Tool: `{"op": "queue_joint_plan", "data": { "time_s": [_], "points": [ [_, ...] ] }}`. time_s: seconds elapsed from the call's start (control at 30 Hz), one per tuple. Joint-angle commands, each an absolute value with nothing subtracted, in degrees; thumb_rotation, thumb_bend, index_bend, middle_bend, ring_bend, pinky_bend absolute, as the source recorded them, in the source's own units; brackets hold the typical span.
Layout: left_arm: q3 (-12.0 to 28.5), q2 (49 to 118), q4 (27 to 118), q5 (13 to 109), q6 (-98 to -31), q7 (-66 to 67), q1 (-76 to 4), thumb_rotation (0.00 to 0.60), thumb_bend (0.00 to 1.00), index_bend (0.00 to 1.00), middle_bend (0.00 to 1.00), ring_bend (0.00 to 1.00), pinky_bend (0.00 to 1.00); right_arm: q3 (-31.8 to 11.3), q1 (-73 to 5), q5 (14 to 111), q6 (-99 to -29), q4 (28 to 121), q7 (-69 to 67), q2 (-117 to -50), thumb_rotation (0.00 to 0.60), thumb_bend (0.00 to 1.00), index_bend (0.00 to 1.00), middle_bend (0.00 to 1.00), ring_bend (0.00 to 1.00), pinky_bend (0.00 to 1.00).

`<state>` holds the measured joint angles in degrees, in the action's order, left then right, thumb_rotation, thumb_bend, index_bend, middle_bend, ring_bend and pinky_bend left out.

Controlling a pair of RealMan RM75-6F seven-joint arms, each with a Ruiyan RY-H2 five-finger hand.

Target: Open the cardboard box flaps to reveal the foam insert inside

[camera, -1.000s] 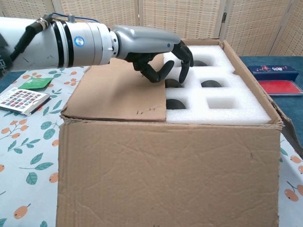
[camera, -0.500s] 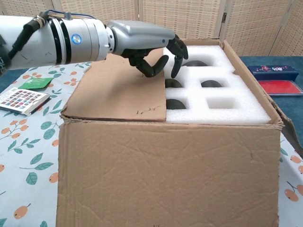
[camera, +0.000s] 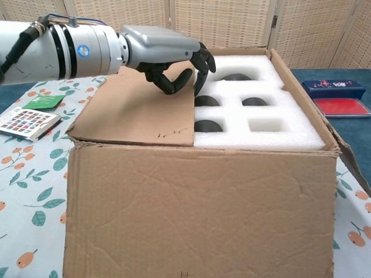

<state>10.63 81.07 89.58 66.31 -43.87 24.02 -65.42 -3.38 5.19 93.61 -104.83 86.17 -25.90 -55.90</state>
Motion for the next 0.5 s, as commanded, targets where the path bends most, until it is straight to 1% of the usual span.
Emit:
{"op": "queue_joint_plan", "data": {
  "time_s": [0.03, 0.27, 0.5],
  "points": [
    [10.4, 81.1, 89.8, 66.7, -44.9, 25.0, -65.3, 0.6, 0.91, 0.53, 0.17, 0.05, 0.0, -3.3, 5.0, 93.6, -104.3, 86.2, -26.0, -55.8, 0.17, 0.52, 0.28, 0.01, 0.04, 0.01],
    [10.1, 81.3, 90.0, 66.7, -47.3, 28.0, -64.9, 0.6, 0.91, 0.55, 0.17, 0.05, 0.0, -3.1, 5.0, 93.9, -103.8, 86.5, -26.0, -55.6, 0.172, 0.52, 0.28, 0.01, 0.04, 0.01],
    [10.5, 80.0, 92.2, 66.6, -49.9, 29.5, -64.1, 0.6, 0.91, 0.56, 0.17, 0.05, 0.0, -3.0, 4.8, 94.1, -103.2, 86.7, -26.1, -55.4, 0.172, 0.52, 0.28, 0.01, 0.04, 0.01]
  ]
}}
